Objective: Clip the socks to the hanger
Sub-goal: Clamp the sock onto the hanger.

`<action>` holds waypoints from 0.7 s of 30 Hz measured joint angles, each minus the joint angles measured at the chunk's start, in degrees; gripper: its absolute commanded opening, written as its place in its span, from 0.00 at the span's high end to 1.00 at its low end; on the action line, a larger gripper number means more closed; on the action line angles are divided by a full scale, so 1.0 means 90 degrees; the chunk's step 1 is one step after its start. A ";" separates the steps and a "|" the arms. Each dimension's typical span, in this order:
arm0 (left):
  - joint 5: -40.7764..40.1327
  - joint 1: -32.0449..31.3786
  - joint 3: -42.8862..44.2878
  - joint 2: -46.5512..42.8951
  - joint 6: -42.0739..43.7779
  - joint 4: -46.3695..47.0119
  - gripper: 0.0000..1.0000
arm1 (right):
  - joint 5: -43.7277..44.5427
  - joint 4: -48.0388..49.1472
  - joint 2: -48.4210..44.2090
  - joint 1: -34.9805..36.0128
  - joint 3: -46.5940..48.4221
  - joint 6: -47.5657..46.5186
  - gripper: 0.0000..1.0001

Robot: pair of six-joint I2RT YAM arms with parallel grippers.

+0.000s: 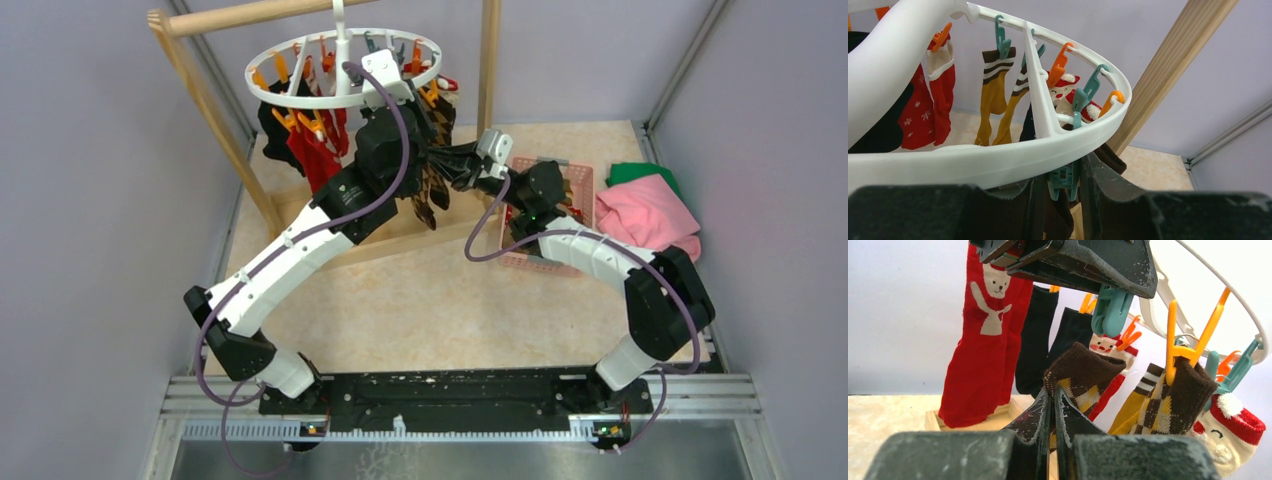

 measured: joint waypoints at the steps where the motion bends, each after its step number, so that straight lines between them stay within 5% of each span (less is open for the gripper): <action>1: 0.0005 0.0000 0.0000 -0.0012 -0.0007 0.0000 0.68 | -0.0032 -0.0002 0.0019 0.0000 0.0029 0.0005 1.00; 21: 0.0046 0.0000 0.0000 -0.0049 -0.0032 -0.0044 0.69 | -0.0075 0.0053 0.0056 -0.0002 0.0323 0.0032 1.00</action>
